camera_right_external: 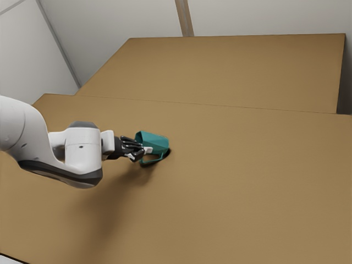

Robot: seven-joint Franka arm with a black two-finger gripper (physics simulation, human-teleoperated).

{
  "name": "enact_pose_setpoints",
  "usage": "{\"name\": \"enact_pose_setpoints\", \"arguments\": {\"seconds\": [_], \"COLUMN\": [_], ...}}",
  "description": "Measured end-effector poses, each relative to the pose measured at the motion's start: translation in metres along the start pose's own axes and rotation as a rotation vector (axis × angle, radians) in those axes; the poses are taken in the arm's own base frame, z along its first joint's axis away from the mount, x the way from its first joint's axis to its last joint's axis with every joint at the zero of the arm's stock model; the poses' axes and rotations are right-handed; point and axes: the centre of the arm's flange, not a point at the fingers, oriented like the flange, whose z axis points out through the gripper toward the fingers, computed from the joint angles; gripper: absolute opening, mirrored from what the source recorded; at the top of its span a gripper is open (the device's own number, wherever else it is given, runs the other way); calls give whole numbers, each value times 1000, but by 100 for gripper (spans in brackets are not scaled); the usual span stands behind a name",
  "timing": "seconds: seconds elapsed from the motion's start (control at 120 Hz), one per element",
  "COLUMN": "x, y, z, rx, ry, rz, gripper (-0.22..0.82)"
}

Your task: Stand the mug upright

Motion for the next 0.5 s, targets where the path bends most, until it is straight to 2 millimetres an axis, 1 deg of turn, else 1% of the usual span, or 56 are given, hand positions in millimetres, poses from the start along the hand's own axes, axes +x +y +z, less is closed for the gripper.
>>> {"name": "enact_pose_setpoints", "arguments": {"seconds": [0.167, 0.225, 0.292, 0.333, 0.442, 0.5], "x": [8, 18, 37, 52, 100, 123], "y": [2, -2, -11, -18, -35, -38], "z": [-3, -5, -7, -8, -12, -14], "rx": [9, 14, 12, 4, -54, -107], "ry": [1, 6, 4, -5, -85, -164], "rz": [23, 52, 126, 195, 444, 574], "gripper": [-17, -17, -17, -18, -18, -18]}}
